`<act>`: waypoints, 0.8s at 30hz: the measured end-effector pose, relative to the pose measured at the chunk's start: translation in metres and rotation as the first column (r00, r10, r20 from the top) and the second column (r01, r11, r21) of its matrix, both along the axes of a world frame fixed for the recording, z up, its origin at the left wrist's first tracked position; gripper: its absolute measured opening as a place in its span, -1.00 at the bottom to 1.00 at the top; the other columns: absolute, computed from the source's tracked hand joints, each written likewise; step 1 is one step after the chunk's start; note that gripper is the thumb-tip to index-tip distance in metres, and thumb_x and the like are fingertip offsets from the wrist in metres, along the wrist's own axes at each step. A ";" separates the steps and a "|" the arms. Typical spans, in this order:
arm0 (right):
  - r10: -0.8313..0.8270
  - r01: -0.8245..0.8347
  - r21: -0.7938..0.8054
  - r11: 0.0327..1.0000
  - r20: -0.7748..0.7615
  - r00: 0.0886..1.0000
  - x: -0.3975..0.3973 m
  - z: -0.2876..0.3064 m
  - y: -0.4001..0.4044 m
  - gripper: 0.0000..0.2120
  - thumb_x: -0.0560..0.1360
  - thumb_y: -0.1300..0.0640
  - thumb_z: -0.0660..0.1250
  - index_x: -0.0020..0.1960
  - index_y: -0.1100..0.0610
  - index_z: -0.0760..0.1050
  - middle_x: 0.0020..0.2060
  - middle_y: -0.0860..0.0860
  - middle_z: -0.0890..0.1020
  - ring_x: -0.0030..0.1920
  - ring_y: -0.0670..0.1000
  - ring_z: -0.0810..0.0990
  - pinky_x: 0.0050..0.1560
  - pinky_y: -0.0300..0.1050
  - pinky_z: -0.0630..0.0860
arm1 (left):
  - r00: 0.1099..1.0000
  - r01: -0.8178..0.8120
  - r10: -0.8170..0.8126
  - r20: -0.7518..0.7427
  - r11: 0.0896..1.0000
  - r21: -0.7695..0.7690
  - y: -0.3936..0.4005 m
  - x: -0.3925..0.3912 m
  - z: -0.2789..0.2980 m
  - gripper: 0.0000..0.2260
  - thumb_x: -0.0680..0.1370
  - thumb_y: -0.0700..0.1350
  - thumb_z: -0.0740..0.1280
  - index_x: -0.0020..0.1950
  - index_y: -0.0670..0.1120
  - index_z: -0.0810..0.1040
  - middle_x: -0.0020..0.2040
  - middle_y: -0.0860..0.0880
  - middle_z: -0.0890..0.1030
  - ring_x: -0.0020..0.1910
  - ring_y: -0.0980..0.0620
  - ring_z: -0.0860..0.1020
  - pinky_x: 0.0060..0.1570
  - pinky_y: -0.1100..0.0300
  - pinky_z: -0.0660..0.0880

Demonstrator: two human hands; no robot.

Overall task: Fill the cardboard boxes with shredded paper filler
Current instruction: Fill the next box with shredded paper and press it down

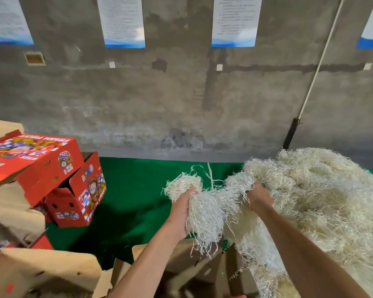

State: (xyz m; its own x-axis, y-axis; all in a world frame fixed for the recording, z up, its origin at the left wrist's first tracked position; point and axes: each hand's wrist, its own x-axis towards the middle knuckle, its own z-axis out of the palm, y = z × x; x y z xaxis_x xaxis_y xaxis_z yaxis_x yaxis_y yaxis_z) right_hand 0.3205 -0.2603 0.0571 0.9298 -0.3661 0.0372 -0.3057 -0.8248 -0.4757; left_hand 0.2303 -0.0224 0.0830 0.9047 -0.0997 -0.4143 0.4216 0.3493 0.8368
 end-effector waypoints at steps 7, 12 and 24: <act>-0.116 0.118 0.143 0.983 -0.027 0.993 -0.017 -0.004 -0.041 -0.85 0.64 0.35 0.19 -0.09 0.32 0.46 -0.08 0.26 0.62 -0.24 0.10 0.53 -0.37 -0.12 0.39 | 0.911 -0.413 0.392 -0.131 0.876 -0.249 0.063 -0.001 -0.004 -0.48 0.62 0.27 0.13 0.20 -0.16 0.51 -0.01 -0.23 0.65 -0.20 -0.21 0.64 -0.34 0.02 0.57; -0.156 0.155 0.246 0.957 -0.016 0.988 -0.018 -0.016 -0.043 -0.81 0.61 0.17 0.29 0.04 0.33 0.51 -0.13 0.22 0.63 -0.22 0.10 0.56 -0.22 -0.05 0.51 | 0.877 -0.476 0.435 -0.206 0.845 -0.241 0.069 0.009 0.005 -0.48 0.62 0.28 0.17 0.30 -0.12 0.47 0.16 -0.20 0.57 -0.05 -0.16 0.57 -0.22 0.06 0.49; 0.682 -0.661 0.272 0.699 0.024 0.731 -0.030 0.013 0.071 0.19 0.26 -0.20 0.58 0.62 -0.06 -0.12 0.60 0.08 0.14 0.57 0.22 0.13 0.55 0.31 0.07 | 0.962 -0.255 0.269 -0.040 0.843 -0.473 0.028 0.046 0.018 -0.35 0.59 0.32 0.19 0.50 -0.11 0.34 0.42 -0.30 0.43 0.32 -0.35 0.48 0.33 -0.28 0.42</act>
State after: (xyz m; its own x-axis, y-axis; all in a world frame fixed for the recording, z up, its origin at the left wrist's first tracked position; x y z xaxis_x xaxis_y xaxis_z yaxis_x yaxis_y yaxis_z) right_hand 0.2907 -0.1891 0.0705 0.9282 0.3697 -0.0413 0.2413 -0.6829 -0.6895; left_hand 0.2763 0.0055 0.1014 0.9347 -0.0334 -0.3538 0.2384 0.7972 0.5546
